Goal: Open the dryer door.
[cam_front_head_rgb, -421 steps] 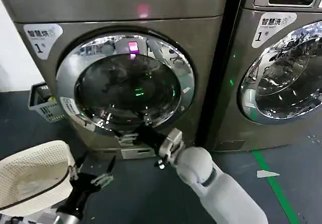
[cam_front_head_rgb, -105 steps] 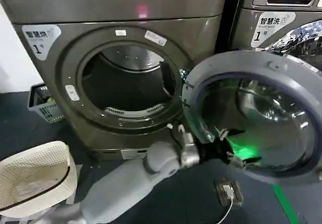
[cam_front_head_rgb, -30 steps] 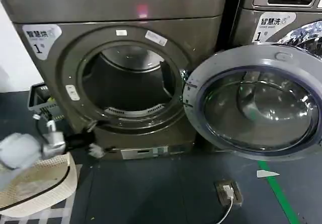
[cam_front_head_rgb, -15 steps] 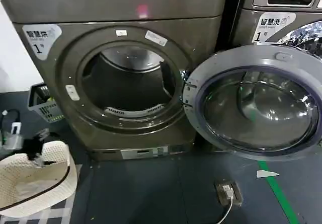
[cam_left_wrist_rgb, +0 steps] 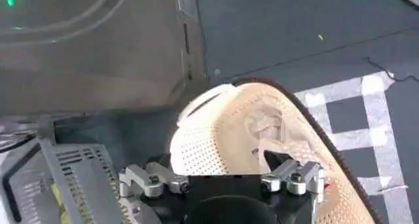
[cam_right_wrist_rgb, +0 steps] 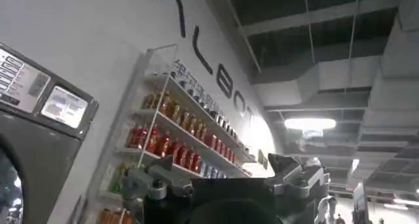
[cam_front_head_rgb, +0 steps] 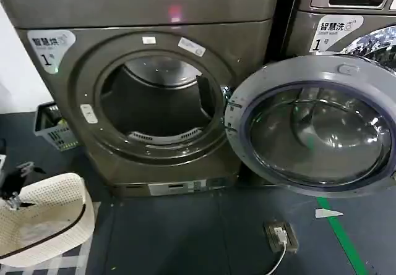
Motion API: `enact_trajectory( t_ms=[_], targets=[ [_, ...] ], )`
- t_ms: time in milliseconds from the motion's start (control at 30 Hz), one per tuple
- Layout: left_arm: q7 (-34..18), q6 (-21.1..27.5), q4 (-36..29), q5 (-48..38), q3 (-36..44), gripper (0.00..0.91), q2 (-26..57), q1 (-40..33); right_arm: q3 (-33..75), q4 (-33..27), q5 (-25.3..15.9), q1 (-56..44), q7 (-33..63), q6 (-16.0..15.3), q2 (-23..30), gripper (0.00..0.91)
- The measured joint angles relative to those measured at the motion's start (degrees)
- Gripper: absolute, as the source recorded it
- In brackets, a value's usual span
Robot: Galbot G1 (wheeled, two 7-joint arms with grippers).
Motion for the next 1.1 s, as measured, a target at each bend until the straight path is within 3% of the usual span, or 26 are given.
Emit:
enact_trajectory(
  t_ms=[467,1100],
  targets=[
    [-0.84,-0.52,2.37,1.81,0.02,0.907,-0.51,-0.34,-0.18,0.16,0.01,-0.03,-0.22,0.01,0.45,0.907],
    [2.79,-2.88,2.34,2.2,0.17,0.907,-0.79,-0.36,1.12,0.74,0.99,-1.43,-0.46,0.28,1.04,0.907]
  ],
)
